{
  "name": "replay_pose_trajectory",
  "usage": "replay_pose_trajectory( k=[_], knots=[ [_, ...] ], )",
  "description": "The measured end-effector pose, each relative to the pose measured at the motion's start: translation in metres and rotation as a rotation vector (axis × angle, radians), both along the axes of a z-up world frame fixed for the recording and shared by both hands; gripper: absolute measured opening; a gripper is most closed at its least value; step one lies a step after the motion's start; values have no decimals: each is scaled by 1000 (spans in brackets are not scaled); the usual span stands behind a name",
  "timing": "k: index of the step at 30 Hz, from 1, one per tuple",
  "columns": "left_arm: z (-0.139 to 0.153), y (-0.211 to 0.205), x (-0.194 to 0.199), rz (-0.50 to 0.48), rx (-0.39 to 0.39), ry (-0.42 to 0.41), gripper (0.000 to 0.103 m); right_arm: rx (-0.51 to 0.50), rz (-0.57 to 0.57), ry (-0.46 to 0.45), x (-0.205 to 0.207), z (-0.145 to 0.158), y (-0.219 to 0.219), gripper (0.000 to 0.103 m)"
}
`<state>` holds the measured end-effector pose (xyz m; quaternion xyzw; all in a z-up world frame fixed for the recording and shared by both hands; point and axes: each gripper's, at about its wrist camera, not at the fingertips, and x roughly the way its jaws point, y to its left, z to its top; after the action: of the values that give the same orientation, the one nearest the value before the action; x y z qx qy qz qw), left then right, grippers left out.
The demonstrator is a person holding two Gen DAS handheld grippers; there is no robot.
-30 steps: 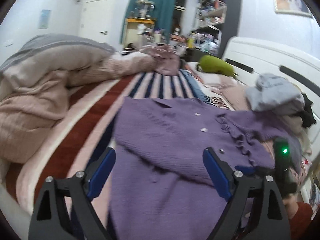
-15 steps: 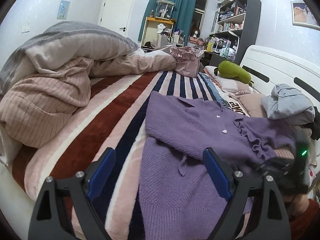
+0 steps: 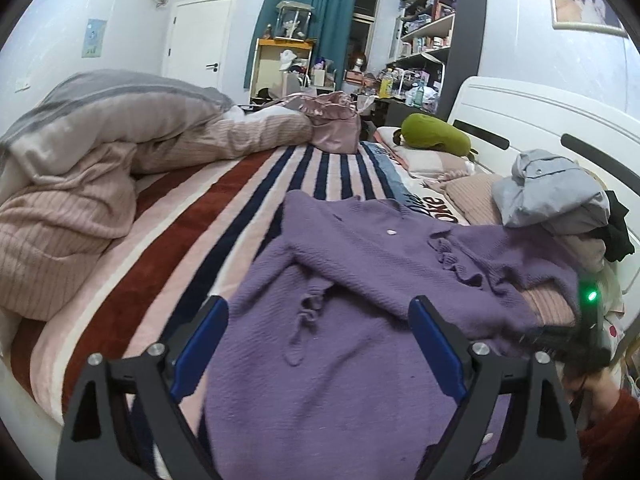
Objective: Fold large clothes
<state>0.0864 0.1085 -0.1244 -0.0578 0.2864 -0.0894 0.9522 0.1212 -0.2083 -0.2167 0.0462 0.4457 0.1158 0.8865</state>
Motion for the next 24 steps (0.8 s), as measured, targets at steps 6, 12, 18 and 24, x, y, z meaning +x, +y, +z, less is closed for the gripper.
replay_pose_trajectory(
  k=[6, 12, 18, 24],
  knots=[
    [5, -30, 1, -47, 6, -12, 95, 149, -159, -98, -51, 9, -70, 65],
    [6, -53, 3, -88, -4, -6, 95, 257, -488, -220, -123, 18, -185, 83],
    [6, -64, -3, -98, 6, 2, 95, 464, -558, -132, -133, -21, -223, 84],
    [6, -60, -7, -81, 7, 6, 96, 476, -609, -220, -132, -19, -219, 83]
  ],
)
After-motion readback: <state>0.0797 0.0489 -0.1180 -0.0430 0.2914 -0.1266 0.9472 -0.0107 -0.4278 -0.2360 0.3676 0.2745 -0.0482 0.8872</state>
